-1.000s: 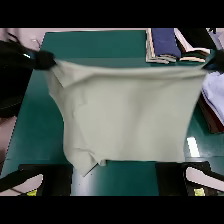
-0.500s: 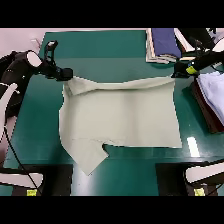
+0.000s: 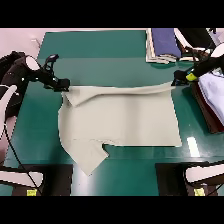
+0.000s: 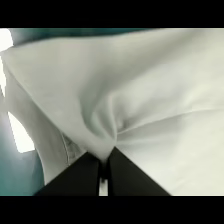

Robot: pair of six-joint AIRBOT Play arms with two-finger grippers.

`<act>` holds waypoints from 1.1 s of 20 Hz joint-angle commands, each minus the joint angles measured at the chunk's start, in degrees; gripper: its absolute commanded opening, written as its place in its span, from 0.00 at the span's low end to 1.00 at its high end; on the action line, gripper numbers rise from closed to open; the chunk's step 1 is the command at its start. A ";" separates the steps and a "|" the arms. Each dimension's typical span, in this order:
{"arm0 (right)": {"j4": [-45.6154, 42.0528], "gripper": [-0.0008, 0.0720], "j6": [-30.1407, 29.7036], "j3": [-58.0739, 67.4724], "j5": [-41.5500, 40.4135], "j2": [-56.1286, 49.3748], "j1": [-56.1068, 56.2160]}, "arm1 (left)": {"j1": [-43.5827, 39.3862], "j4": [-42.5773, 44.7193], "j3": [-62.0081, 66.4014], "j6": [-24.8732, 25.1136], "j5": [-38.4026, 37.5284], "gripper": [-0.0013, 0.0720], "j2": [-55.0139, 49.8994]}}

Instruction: Fold the shirts.

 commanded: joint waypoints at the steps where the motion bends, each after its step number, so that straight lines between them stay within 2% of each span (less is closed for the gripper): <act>1: 0.26 0.03 -0.04 -7.43 -3.80 1.77 0.07 | 0.13 -2.36 -3.34 0.50 0.90 0.05 -0.04; 2: 0.24 0.04 -0.07 -8.94 -4.76 2.45 0.07 | 0.13 -2.45 -3.67 0.48 0.55 0.06 -0.04; 3: 0.24 0.25 -0.07 -10.03 -5.51 3.19 0.04 | 0.13 -2.40 -3.69 0.48 0.02 0.15 -0.02; 4: 0.15 0.59 -0.07 -10.34 -5.79 3.76 -0.09 | 0.37 -2.40 -3.67 0.13 -0.72 0.61 0.13; 5: 0.20 0.63 -0.07 -10.34 -5.60 4.61 -0.66 | 0.85 -2.32 -3.45 -0.61 -2.56 0.82 0.66; 6: 0.22 0.63 -0.07 -10.36 -4.87 5.99 -1.42 | 1.40 -2.25 -3.21 -0.59 -4.85 0.76 1.40; 9: 0.24 0.63 -0.09 -11.10 -1.42 11.78 -3.61 | 2.38 1.51 -6.62 -1.18 -8.74 0.76 8.31; 11: 0.24 0.63 -0.09 -14.19 -0.90 16.96 -3.87 | 2.36 3.23 -14.99 -3.63 -8.59 0.76 15.54; 15: 0.76 0.63 -0.09 -23.54 -6.16 26.10 -3.39 | 2.25 2.91 -35.89 -5.62 -9.35 0.76 28.59; 18: 2.25 0.63 -0.09 -28.09 -8.28 29.68 -3.41 | 2.25 0.42 -46.86 -7.23 -9.88 0.76 35.95; 22: 2.25 0.63 -0.07 -29.09 -8.39 31.80 -3.41 | 2.25 -6.36 -53.72 -7.17 -9.57 0.76 39.65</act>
